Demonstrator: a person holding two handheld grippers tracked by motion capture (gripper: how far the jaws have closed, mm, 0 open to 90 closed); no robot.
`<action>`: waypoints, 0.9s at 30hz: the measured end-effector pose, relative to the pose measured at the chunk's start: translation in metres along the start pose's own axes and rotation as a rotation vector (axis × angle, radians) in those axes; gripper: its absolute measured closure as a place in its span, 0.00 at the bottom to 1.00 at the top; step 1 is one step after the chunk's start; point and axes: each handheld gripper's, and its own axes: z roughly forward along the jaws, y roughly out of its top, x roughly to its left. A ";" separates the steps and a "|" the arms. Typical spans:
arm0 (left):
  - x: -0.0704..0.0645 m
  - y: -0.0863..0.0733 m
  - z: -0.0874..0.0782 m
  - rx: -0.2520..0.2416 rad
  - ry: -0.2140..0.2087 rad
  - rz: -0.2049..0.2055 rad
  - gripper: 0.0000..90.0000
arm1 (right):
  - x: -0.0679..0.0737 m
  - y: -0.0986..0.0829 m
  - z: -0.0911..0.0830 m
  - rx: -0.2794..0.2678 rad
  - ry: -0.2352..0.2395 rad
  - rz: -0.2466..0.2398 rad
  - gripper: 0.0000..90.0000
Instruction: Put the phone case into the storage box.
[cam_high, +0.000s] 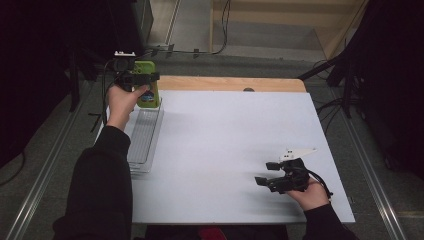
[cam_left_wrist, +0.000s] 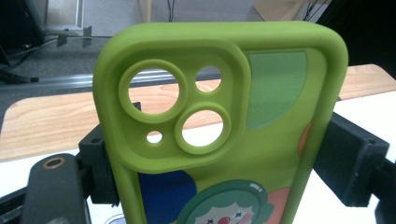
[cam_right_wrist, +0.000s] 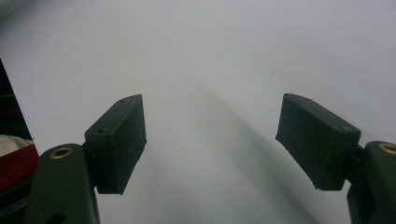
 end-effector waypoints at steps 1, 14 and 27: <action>0.000 0.000 0.001 0.004 0.004 0.004 0.19 | 0.000 0.000 0.000 0.000 0.000 -0.002 0.25; 0.007 -0.012 0.011 0.016 0.023 0.010 0.19 | -0.001 -0.002 0.000 -0.007 0.006 0.022 0.25; 0.014 -0.034 0.025 0.041 0.061 0.015 0.18 | -0.001 0.000 0.002 -0.004 0.018 0.010 0.25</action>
